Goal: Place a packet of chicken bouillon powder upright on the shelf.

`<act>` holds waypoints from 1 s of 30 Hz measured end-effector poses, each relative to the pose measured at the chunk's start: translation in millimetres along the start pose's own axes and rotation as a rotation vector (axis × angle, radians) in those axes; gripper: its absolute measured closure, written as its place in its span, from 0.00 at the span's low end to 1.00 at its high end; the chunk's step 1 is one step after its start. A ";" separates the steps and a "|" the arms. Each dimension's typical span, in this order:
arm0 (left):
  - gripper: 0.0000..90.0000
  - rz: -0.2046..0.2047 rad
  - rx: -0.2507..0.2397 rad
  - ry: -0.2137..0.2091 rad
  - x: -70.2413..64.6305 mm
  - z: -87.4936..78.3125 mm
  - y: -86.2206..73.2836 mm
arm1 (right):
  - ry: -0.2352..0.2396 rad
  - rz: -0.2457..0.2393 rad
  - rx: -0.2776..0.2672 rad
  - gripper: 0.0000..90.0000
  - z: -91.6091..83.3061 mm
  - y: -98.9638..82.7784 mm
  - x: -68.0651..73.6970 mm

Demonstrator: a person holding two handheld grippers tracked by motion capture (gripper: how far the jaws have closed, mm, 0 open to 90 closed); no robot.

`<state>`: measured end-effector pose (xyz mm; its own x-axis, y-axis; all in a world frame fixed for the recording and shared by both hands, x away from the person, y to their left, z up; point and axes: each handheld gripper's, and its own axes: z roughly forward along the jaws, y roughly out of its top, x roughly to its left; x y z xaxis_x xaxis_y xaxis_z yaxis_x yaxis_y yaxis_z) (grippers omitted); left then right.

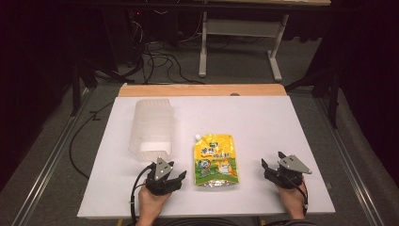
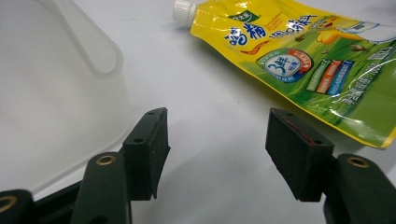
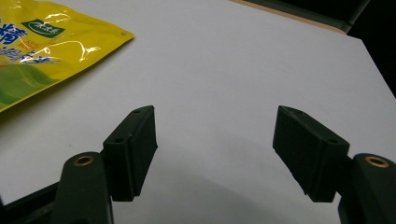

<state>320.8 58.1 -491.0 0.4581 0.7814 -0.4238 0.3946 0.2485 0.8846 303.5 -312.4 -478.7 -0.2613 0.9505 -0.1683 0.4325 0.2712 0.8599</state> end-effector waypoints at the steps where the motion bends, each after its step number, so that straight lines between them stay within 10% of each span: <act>1: 0.44 0.004 0.002 0.003 0.0 0.2 -0.2 | -0.001 -0.004 -0.001 0.34 0.2 0.0 0.0; 30: 0.43 0.012 0.000 -0.003 -1.1 -0.2 -1.0 | 0.008 0.027 -0.017 0.36 -1.5 -0.7 -3.1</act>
<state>319.7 57.1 -491.3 0.4650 0.7829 -0.4134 0.3891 0.2387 0.8897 302.8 -315.8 -478.1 -0.2567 0.9561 -0.1416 0.4244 0.2431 0.8722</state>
